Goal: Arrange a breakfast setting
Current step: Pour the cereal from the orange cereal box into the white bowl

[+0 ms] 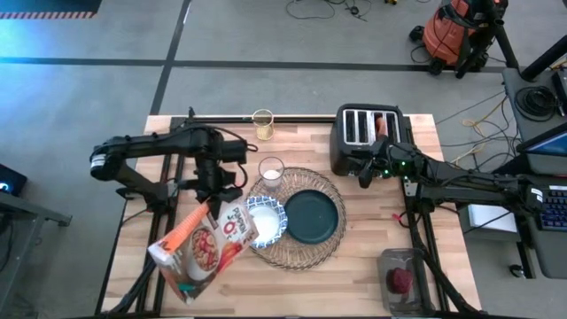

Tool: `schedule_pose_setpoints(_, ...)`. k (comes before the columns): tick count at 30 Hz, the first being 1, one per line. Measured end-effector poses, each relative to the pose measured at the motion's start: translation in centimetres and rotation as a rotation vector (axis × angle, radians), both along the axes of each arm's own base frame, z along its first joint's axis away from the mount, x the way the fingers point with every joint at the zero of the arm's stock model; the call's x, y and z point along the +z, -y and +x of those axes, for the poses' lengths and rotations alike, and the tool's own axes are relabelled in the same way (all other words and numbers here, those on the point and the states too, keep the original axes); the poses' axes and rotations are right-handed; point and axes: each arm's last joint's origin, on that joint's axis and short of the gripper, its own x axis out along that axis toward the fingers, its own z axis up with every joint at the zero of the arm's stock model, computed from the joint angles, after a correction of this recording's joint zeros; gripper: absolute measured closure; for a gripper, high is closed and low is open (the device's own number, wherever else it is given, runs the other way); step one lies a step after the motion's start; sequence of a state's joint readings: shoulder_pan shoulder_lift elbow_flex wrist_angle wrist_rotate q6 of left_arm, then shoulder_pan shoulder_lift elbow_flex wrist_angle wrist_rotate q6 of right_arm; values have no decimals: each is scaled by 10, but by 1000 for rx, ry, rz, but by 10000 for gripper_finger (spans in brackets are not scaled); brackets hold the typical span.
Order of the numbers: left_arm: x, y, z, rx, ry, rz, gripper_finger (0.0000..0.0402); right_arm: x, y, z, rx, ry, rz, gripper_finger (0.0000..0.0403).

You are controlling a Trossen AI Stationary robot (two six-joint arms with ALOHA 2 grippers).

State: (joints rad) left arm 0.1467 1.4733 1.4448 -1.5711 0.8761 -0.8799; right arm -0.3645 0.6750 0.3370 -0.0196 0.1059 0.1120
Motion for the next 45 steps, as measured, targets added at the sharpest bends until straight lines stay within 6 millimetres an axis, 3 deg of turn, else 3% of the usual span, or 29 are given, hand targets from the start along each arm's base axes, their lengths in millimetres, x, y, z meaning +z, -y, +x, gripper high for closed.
schedule_pose_setpoints(6, -12, -13, 11, 46, -47, -37, 402, 0, 0, 0, 0, 0, 0, 248)
schedule_pose_setpoints(15, -14, -29, 11, 183, -146, -49, 402, 0, 0, 0, 0, 1, 0, 253)
schedule_pose_setpoints(28, -13, -30, 11, 287, -268, -85, 402, 0, 0, 0, 0, 1, 0, 253)
schedule_pose_setpoints(40, -26, -32, 24, 294, -328, -144, 402, 0, 0, 0, 1, 1, 0, 252)
schedule_pose_setpoints(45, -14, -35, 33, 280, -259, -181, 402, 0, 0, 0, 0, 1, 0, 256)
